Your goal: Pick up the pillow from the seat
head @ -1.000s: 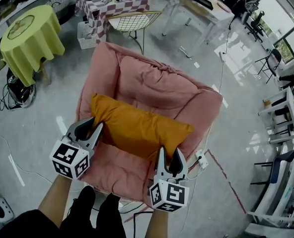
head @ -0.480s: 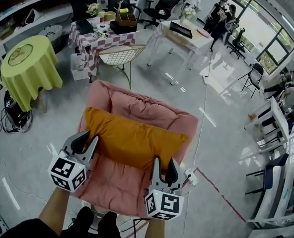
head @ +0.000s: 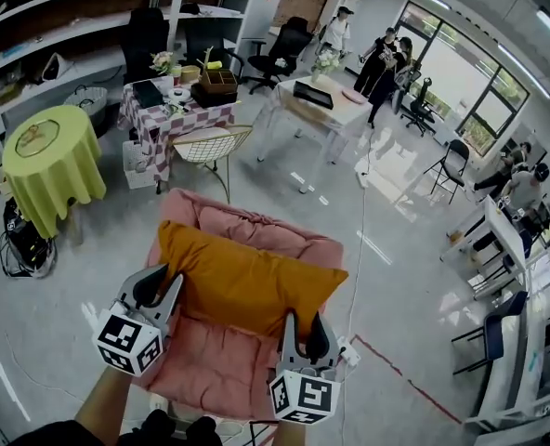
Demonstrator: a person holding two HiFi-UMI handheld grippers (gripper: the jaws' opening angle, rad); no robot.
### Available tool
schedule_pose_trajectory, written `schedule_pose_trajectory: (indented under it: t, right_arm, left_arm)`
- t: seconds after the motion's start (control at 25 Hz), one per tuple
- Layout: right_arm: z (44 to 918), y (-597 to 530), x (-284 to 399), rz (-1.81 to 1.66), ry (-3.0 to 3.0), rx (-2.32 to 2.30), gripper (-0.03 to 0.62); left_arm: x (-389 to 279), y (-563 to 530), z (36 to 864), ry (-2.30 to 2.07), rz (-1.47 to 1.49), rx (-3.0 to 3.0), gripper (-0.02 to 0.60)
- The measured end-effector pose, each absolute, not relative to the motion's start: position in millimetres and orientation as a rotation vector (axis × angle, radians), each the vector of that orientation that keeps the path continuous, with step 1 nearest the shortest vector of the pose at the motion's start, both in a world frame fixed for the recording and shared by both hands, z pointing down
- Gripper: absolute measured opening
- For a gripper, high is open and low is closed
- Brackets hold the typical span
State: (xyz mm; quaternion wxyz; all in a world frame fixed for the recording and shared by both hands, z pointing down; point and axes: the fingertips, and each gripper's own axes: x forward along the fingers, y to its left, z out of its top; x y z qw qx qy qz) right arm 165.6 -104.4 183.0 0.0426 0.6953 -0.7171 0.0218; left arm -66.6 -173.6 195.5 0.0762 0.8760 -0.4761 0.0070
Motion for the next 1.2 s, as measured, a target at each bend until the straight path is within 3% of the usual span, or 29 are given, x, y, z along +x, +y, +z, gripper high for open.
schedule_pose_trajectory:
  t: [1.2]
  right_arm:
    - [152.9,-88.8,159.3,0.031,-2.209,2.157,0.17]
  left_arm:
    - [-72.0,-161.0,162.1,-1.433,0.006,2.677,0.083]
